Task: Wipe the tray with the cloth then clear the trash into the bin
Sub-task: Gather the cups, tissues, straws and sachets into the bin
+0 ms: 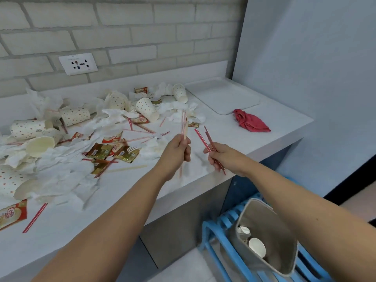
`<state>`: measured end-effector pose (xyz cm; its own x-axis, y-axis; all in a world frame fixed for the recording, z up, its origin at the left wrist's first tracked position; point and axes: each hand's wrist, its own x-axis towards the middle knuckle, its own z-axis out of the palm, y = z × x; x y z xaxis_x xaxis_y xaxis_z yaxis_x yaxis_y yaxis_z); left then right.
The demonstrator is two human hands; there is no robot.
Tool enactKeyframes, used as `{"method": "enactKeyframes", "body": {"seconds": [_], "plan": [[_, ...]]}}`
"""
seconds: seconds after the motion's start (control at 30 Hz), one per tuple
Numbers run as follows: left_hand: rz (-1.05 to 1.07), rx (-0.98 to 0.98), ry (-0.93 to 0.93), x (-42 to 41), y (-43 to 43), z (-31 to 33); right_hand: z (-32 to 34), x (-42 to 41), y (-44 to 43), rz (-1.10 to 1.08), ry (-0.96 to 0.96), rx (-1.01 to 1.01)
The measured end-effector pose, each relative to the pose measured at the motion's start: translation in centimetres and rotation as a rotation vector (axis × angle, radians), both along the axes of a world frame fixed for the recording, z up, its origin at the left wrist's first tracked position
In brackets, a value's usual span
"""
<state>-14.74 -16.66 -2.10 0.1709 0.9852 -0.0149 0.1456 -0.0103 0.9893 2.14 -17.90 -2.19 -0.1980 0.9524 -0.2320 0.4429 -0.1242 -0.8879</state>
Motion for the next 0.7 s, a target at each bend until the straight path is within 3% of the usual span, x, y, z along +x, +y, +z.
{"method": "enactKeyframes", "body": {"seconds": [0.13,0.37,0.57,0.7], "plan": [[-0.193,-0.082,-0.09,7.2,-1.7,-1.3,-0.8,5.0,-2.4,-0.192,0.096,0.04],[-0.443,-0.189,-0.086,17.2,-6.0,-7.2,-6.1,12.8,-7.2,-0.454,0.047,0.046],[-0.46,-0.284,0.065,20.3,-7.5,-12.4,-11.0,15.4,-9.6,-0.632,0.043,-0.021],[-0.49,-0.361,0.267,20.4,-8.2,-15.2,-14.3,16.4,-11.0,-0.658,-0.062,-0.138]]}}
